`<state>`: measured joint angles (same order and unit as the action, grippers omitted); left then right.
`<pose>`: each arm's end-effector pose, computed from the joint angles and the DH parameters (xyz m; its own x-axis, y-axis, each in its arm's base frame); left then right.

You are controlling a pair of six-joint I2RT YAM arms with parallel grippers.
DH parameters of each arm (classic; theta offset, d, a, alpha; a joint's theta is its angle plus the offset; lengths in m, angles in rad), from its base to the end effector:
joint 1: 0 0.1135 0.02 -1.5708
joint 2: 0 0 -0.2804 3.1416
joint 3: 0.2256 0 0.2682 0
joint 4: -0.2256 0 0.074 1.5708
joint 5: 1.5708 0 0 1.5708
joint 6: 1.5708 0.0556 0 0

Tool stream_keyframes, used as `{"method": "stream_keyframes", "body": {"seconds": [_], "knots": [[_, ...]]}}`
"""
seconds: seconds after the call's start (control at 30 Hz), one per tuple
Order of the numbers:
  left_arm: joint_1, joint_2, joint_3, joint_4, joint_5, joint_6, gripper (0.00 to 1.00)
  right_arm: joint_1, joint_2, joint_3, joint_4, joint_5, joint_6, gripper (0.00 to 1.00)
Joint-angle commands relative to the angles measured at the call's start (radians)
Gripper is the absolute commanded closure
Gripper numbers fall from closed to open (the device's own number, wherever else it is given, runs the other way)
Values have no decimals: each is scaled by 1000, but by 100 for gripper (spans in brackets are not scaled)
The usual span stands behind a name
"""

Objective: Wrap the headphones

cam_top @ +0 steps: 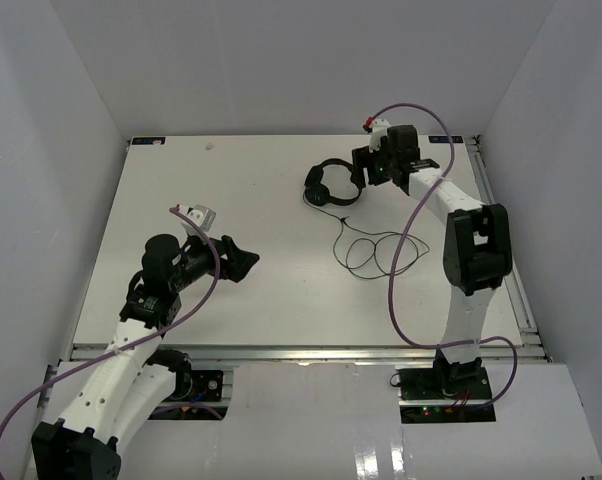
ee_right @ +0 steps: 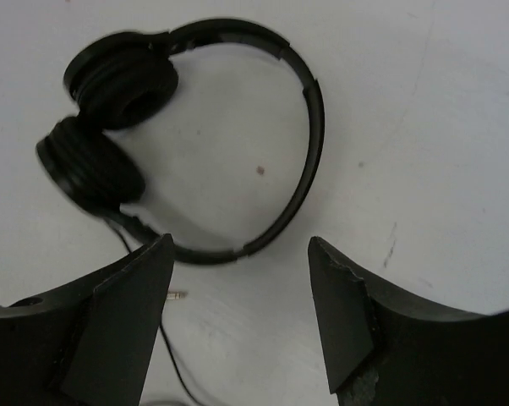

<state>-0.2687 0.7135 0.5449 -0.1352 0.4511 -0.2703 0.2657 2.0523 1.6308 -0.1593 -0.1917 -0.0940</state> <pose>0.1807 -0.0749 0.2752 -0.4488 -0.1257 -0.8847 0.5397 0.7509 -0.3805 0.4994 0.1469 0.2393 -0.4885 -0.2284 -0.8421 -0.4593 0.8879 0.0256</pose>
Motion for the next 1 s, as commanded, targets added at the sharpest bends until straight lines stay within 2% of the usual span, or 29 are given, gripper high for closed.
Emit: {"method": "stream_keyframes", "body": {"seconds": [0.0, 0.07, 0.13, 0.37, 0.57, 0.97], "knots": [[-6, -5, 27, -2, -15, 16, 2, 5, 183, 255, -54, 16, -61, 40], [-6, -4, 29, -2, -13, 17, 2, 1, 226, 298, -59, -14, -93, 46], [-6, -3, 29, 0, -11, 18, 2, 0, 261, 328, -59, -17, -112, 47], [-6, 5, 29, 6, 9, 18, 2, 0, 332, 377, -54, 49, -161, 48], [-6, 3, 28, 7, 12, 18, 2, 0, 347, 356, -30, 90, -174, 49], [-6, 0, 29, 8, 12, 19, 2, -5, 364, 379, -90, 49, -146, 54]]}}
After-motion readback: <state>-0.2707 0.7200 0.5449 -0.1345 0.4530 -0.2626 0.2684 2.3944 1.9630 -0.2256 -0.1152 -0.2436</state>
